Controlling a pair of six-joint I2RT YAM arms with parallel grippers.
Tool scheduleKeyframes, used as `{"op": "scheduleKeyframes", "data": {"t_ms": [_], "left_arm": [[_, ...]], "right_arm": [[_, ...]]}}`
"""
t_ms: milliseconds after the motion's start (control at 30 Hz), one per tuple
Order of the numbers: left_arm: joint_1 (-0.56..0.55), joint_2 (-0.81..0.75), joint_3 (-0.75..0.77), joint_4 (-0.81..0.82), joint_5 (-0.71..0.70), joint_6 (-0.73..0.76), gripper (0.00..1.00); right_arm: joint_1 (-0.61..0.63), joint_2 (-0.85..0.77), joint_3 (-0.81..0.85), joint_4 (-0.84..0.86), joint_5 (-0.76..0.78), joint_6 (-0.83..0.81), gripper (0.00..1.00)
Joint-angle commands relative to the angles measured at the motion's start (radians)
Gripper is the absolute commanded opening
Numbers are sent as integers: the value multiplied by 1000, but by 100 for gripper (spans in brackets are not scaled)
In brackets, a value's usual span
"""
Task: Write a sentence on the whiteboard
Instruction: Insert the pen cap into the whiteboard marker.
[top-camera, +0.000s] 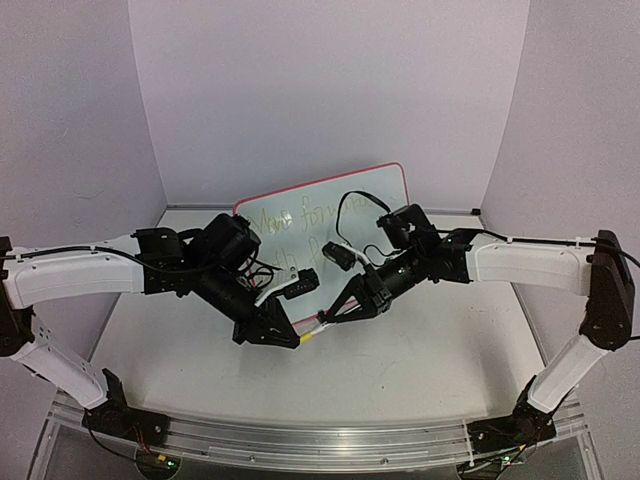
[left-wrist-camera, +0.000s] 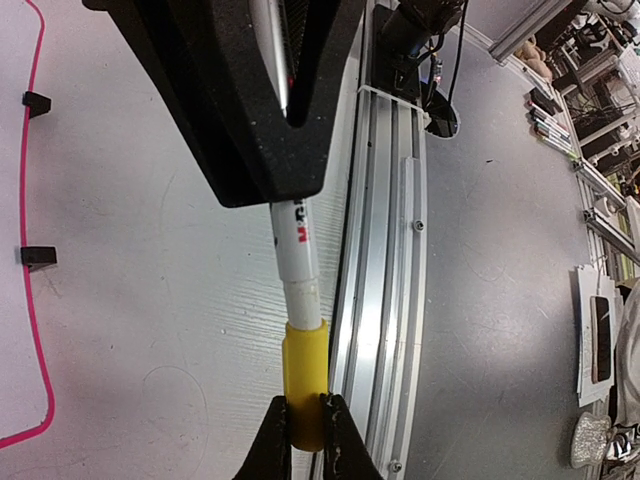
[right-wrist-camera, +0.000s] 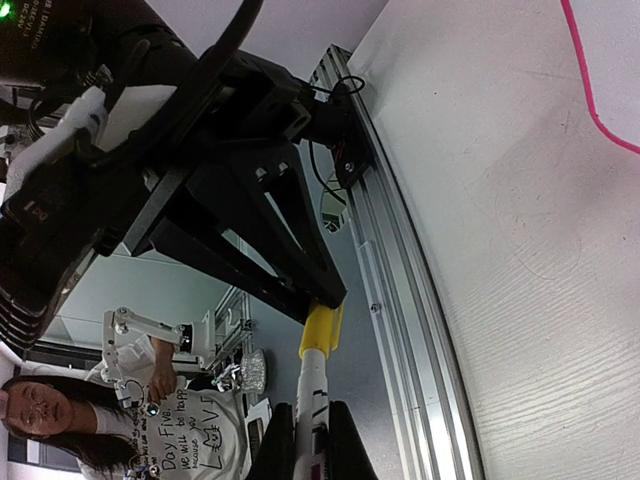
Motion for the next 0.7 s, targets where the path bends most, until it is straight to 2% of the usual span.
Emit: {"op": "scheduleKeyframes", "data": {"t_ms": [0,667], "left_arm": [[-12,6,37,168,60,-6,0],[-12,74,132,157,218,-38,0]], "right_arm": [[38,-9,32,114,-4,-22,0],[58,-6,6,116,-112,-112,0]]}}
